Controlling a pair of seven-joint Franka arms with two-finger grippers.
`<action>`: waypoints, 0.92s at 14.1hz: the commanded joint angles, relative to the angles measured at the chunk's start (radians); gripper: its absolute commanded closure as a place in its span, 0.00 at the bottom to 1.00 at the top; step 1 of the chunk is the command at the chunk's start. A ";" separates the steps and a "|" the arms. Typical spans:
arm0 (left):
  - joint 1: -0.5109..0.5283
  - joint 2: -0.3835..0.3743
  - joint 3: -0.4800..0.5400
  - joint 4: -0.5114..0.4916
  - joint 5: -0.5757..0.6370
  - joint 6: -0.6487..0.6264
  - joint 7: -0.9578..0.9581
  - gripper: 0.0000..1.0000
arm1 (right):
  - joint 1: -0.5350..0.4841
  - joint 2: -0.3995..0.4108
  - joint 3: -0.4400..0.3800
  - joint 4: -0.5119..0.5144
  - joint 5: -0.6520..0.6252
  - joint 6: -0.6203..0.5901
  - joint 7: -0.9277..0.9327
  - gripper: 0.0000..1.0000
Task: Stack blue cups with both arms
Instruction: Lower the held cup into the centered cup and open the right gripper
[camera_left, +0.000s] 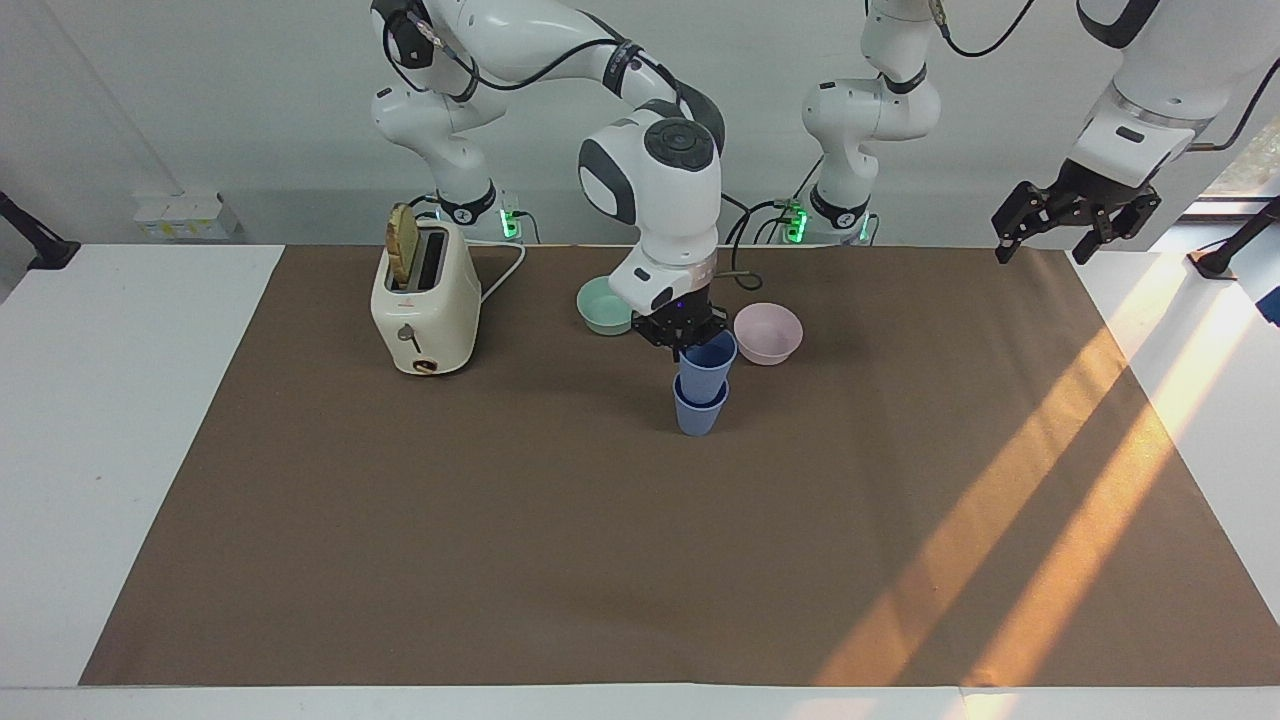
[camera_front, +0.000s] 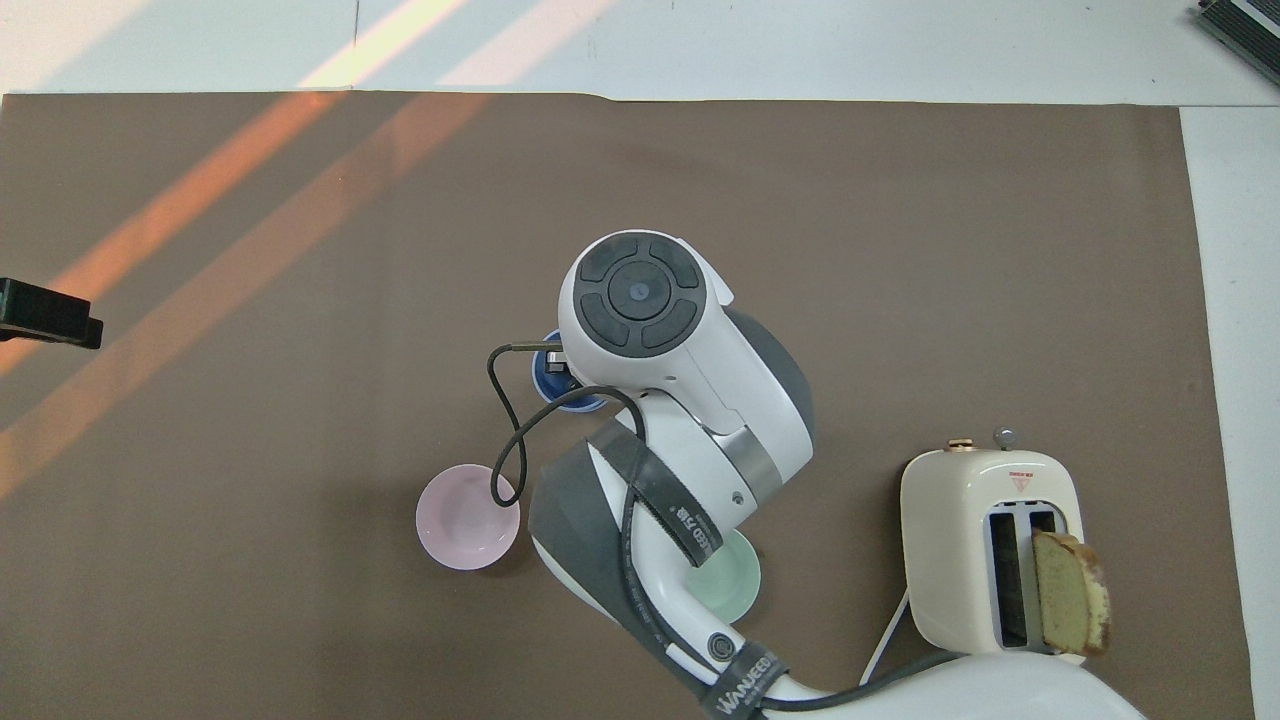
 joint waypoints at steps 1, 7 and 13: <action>0.003 0.000 0.003 0.014 -0.011 -0.023 -0.008 0.00 | -0.014 -0.004 0.010 -0.015 -0.015 0.031 0.003 0.00; 0.003 0.000 0.003 0.014 -0.011 -0.025 -0.008 0.00 | -0.026 -0.025 -0.009 0.008 -0.017 -0.041 0.002 0.00; 0.001 0.000 0.003 0.014 -0.011 -0.023 -0.008 0.00 | -0.100 -0.148 -0.032 0.039 -0.052 -0.265 -0.110 0.00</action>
